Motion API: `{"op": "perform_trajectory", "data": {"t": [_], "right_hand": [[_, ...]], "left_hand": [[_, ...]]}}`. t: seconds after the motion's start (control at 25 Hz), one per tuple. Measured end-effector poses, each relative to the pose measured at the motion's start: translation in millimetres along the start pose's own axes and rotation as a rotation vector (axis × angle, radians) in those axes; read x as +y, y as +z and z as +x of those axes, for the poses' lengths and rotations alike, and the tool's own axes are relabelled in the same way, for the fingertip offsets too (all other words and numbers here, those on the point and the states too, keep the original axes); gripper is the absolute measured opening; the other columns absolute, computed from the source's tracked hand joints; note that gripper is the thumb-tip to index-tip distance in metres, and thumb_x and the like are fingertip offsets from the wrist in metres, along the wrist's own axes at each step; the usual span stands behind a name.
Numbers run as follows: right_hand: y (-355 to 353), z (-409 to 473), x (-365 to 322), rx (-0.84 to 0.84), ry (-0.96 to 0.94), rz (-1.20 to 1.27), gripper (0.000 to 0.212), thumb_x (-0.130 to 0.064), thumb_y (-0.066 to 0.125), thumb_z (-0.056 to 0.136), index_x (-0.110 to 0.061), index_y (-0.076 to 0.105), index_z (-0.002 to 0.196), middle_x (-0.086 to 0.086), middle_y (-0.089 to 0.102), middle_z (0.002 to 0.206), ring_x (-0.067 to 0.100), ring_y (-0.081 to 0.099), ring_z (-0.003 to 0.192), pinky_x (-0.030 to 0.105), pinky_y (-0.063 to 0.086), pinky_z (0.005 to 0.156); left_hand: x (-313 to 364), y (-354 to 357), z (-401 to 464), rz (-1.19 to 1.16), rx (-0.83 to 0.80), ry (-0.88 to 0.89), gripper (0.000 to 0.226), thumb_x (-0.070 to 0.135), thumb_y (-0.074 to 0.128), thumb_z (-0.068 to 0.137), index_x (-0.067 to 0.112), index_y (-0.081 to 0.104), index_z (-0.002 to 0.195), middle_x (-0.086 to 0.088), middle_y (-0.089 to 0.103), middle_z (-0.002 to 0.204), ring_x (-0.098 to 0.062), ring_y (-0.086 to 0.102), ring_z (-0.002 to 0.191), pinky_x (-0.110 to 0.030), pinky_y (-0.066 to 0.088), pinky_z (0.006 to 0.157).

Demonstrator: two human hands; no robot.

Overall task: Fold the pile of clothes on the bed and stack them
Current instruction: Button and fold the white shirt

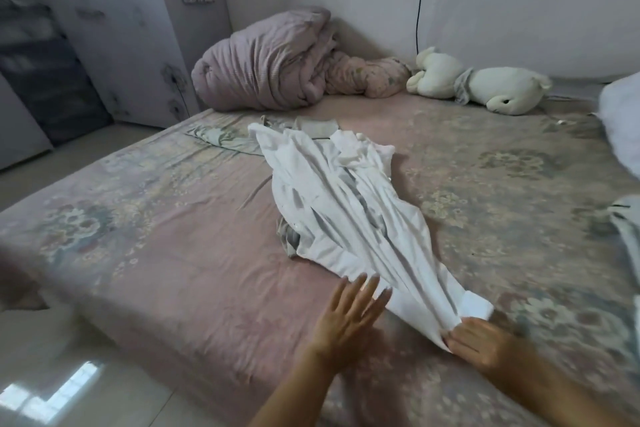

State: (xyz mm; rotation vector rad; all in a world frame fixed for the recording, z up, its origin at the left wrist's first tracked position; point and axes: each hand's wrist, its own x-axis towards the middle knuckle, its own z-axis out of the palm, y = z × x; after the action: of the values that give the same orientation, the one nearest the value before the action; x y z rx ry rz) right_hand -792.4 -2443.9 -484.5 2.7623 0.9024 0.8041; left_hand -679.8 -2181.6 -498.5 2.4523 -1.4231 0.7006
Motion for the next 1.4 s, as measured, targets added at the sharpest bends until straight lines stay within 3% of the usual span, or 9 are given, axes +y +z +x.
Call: {"op": "perform_trajectory", "data": {"t": [0.16, 0.24, 0.36, 0.52, 0.68, 0.8, 1.04, 1.28, 1.4], "right_hand": [[-50.1, -22.7, -5.6, 0.099, 0.041, 0.020, 0.042, -0.011, 0.040, 0.100, -0.011, 0.076, 0.079, 0.002, 0.068, 0.078, 0.019, 0.065, 0.067, 0.026, 0.045, 0.085], [-65.4, -33.7, -3.5, 0.122, 0.059, 0.047, 0.040, -0.013, 0.038, 0.102, -0.008, 0.074, 0.085, 0.004, 0.068, 0.078, 0.019, 0.065, 0.068, 0.024, 0.044, 0.090], [-74.4, -54.9, 1.5, 0.053, 0.108, 0.038, 0.054, -0.015, 0.023, 0.105, -0.013, 0.073, 0.085, 0.001, 0.068, 0.074, 0.015, 0.065, 0.066, 0.016, 0.034, 0.097], [-60.5, -74.9, -11.0, -0.123, 0.382, 0.093, 0.027, -0.027, 0.043, 0.085, -0.025, 0.057, 0.107, -0.002, 0.071, 0.086, 0.017, 0.069, 0.075, 0.025, 0.051, 0.075], [-48.9, -62.6, -24.8, -0.250, 0.498, 0.100, 0.051, -0.041, 0.073, 0.069, -0.024, 0.061, 0.117, 0.000, 0.068, 0.109, 0.022, 0.065, 0.100, 0.047, 0.050, 0.085], [-52.3, -52.7, -29.2, -0.227, 0.470, 0.123, 0.058, -0.022, 0.090, 0.052, -0.020, 0.069, 0.106, 0.001, 0.067, 0.090, 0.025, 0.066, 0.085, 0.042, 0.052, 0.076], [-47.5, -69.0, -26.1, -0.181, 0.302, 0.060, 0.045, -0.013, 0.089, 0.048, -0.018, 0.068, 0.087, 0.000, 0.067, 0.091, 0.020, 0.059, 0.090, 0.036, 0.047, 0.082], [-41.2, -60.6, -15.6, -0.057, 0.466, 0.060, 0.026, -0.013, 0.081, 0.067, -0.016, 0.059, 0.082, -0.001, 0.062, 0.074, 0.024, 0.061, 0.070, 0.035, 0.044, 0.073], [-31.5, -58.4, -10.3, -0.041, 0.587, -0.059, 0.031, -0.026, 0.071, 0.078, -0.013, 0.057, 0.103, 0.004, 0.066, 0.081, 0.028, 0.065, 0.075, 0.038, 0.045, 0.076]], "left_hand": [[36.7, -3.9, 30.3, 0.116, -0.301, 0.103, 0.085, 0.044, 0.073, 0.059, 0.023, 0.044, 0.136, 0.000, 0.056, 0.133, -0.021, 0.048, 0.128, -0.046, 0.028, 0.107], [43.9, -3.1, 39.9, 0.108, -0.394, 0.144, 0.060, 0.041, 0.079, 0.051, 0.027, 0.065, 0.108, 0.007, 0.068, 0.103, -0.015, 0.064, 0.103, -0.045, 0.039, 0.103], [49.8, -9.6, 37.2, 0.135, -0.379, 0.193, 0.032, 0.033, 0.082, 0.050, 0.027, 0.064, 0.076, 0.009, 0.059, 0.070, -0.011, 0.060, 0.062, -0.031, 0.053, 0.076], [52.5, -17.8, 9.4, 0.114, -0.206, 0.262, 0.026, 0.016, 0.061, 0.063, 0.018, 0.049, 0.086, 0.001, 0.056, 0.075, -0.018, 0.055, 0.064, -0.027, 0.042, 0.057], [48.2, -27.4, -23.6, 0.133, -0.112, 0.294, 0.025, 0.009, 0.067, 0.065, 0.017, 0.052, 0.084, -0.001, 0.055, 0.077, -0.021, 0.053, 0.068, -0.033, 0.042, 0.065], [42.0, -34.2, -38.4, 0.142, -0.030, 0.335, 0.023, -0.001, 0.053, 0.073, 0.014, 0.059, 0.089, -0.002, 0.055, 0.078, -0.021, 0.052, 0.070, -0.039, 0.046, 0.077], [27.5, -32.2, -45.7, 0.116, -0.036, 0.353, 0.020, 0.001, 0.055, 0.078, 0.012, 0.065, 0.092, -0.002, 0.056, 0.080, -0.019, 0.051, 0.065, -0.032, 0.042, 0.059], [15.3, -25.4, -21.5, -0.032, -0.006, 0.236, 0.012, 0.019, 0.055, 0.091, 0.014, 0.061, 0.083, 0.000, 0.060, 0.082, -0.019, 0.057, 0.070, -0.031, 0.044, 0.061], [6.5, -15.6, -16.4, 0.026, -0.014, 0.241, 0.022, 0.023, 0.047, 0.094, 0.014, 0.061, 0.081, 0.003, 0.056, 0.068, -0.018, 0.053, 0.056, -0.032, 0.040, 0.051]]}}
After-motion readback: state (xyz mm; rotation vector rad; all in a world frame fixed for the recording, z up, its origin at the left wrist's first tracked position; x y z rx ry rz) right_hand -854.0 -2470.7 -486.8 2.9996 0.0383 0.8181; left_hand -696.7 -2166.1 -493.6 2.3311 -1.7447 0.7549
